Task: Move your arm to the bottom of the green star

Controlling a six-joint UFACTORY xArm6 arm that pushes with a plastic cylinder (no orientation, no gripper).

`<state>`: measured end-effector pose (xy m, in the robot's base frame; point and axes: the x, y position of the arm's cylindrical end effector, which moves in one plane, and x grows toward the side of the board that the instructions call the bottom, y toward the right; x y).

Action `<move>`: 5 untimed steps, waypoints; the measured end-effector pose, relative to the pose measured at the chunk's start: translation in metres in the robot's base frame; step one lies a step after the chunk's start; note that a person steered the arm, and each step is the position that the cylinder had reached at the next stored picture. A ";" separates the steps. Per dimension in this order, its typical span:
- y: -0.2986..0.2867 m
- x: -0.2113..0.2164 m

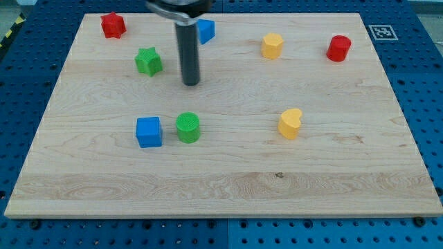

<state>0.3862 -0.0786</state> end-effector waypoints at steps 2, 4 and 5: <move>-0.114 0.001; -0.129 -0.027; -0.129 -0.006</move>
